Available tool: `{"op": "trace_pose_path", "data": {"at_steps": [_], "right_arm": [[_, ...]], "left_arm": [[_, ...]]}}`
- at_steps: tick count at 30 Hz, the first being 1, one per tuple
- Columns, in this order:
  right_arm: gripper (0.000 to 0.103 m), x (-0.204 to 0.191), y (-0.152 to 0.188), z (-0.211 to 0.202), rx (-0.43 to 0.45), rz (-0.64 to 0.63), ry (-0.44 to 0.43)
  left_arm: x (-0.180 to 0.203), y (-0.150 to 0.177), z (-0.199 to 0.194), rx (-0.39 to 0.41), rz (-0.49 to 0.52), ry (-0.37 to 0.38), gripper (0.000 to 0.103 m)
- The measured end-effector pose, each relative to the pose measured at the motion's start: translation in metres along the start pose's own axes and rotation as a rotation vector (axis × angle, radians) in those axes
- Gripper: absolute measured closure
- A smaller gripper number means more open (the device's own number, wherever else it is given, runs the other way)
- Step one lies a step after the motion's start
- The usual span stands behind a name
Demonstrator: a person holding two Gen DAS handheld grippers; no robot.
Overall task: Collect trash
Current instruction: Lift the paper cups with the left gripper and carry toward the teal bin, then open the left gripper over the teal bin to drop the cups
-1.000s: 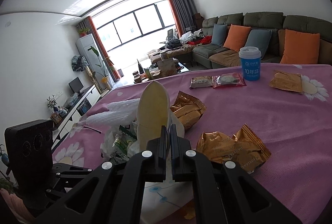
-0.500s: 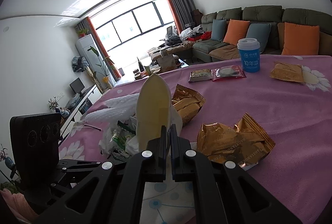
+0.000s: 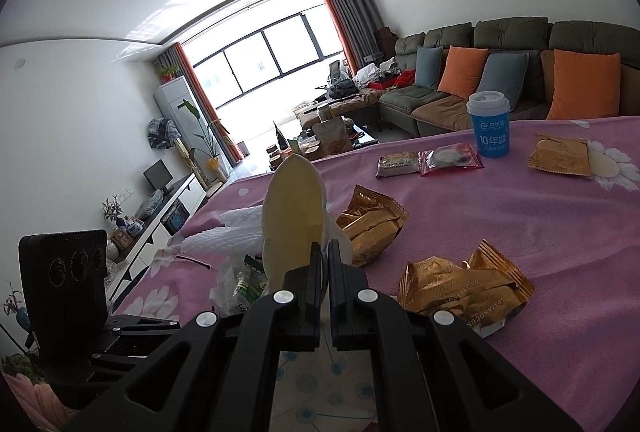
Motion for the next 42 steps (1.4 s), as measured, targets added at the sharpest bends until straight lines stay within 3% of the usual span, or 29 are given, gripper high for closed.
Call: {"op": "trace_pose_path", "data": {"at_steps": [11,18,23,32,42], "right_arm": [[0.100,-0.057,-0.033,-0.006,0.044,-0.071,-0.119],[0.100,-0.119,-0.038,0.016,0.007,-0.151,-0.238],[0.100,-0.166,-0.033,0.046,-0.055,-0.200,-0.335],[0.100,-0.260,-0.014,0.109,-0.208,-0.270,-0.492],[0.100,-0.350,0.020,0.173,-0.389,-0.335,-0.571]], "left_arm": [[-0.037,0.008,-0.105,0.156,-0.045,-0.087,0.098],[-0.077,0.043,-0.185,0.253,-0.093,-0.156,0.098],[-0.114,0.067,-0.242,0.326,-0.179,-0.250,0.098],[-0.211,0.128,-0.335,0.410,-0.418,-0.493,0.098],[-0.309,0.207,-0.388,0.391,-0.655,-0.655,0.098]]}}
Point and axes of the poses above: each gripper's, at about its wrist camera, not at the fingertips, and z roughly the way its jaws point, x to its right, y to its underside, the point moved 8 cm from there along z, roughly the way its jaws point, and after that the axes turned 6 degrees about -x, right-handed, at the moved point
